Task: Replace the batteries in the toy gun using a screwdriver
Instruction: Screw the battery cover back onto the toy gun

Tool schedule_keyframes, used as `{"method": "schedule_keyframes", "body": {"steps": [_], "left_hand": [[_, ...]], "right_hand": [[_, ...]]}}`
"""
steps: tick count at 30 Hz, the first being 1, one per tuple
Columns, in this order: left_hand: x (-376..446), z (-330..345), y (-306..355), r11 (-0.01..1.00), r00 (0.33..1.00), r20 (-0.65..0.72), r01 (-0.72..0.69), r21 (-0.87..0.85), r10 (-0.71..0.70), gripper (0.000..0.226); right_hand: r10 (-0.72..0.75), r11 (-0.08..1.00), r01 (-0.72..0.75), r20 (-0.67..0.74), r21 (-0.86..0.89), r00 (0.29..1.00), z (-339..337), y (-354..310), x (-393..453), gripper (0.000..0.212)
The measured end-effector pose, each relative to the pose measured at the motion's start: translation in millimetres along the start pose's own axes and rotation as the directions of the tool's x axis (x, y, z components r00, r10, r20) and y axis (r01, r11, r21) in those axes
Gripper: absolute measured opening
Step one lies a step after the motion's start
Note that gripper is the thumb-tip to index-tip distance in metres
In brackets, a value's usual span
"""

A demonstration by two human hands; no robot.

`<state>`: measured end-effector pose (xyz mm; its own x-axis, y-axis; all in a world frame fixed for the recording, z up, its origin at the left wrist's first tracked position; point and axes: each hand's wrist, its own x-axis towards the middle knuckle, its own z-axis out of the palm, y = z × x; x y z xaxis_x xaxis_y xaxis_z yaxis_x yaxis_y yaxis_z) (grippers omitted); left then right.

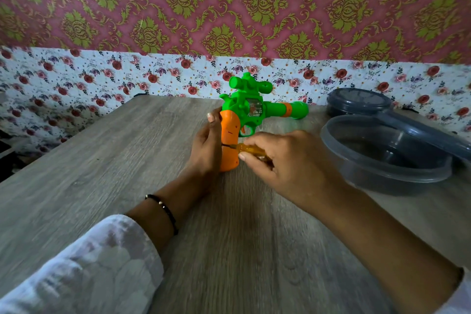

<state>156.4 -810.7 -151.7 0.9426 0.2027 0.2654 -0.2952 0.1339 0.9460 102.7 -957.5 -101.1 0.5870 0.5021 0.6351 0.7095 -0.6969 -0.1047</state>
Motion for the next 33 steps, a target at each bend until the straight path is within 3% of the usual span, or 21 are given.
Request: {"method": "schedule_keyframes", "body": {"steps": [4, 17, 21, 27, 30, 33], "left_hand": [[-0.2, -2.1, -1.8, 0.997, 0.999, 0.030, -0.043, 0.058, 0.041, 0.044], [9.9, -7.1, -5.9, 0.999, 0.998, 0.059, 0.025, -0.024, -0.024, 0.064], [11.6, -8.0, -7.8, 0.999, 0.998, 0.049, 0.037, -0.038, -0.035, 0.064], [13.0, -8.2, -8.4, 0.998, 0.998, 0.025, 0.059, -0.029, -0.058, 0.064], [12.7, -8.1, -8.6, 0.999, 0.998, 0.044, 0.045, -0.027, -0.044, 0.065], [14.3, -8.7, -8.9, 0.998, 0.997, 0.056, 0.056, -0.022, -0.055, 0.082]], "right_hand": [[0.072, 0.996, -0.075, -0.063, -0.043, 0.995, 2.7, -5.0, -1.4, 0.050], [0.036, 0.996, -0.025, 0.119, -0.090, 0.992, -14.0, 0.1, -0.2, 0.018], [0.042, 0.997, -0.040, 0.032, -0.060, 0.999, -10.9, 5.0, 0.6, 0.025], [0.092, 0.993, -0.090, 0.017, -0.082, 0.996, -5.6, 3.1, -2.0, 0.039], [0.075, 0.996, -0.071, 0.060, -0.062, 0.995, -9.2, 3.5, -1.8, 0.033], [0.049, 0.999, -0.050, 0.133, 0.004, 0.990, -12.6, 4.3, -0.5, 0.030]]}}
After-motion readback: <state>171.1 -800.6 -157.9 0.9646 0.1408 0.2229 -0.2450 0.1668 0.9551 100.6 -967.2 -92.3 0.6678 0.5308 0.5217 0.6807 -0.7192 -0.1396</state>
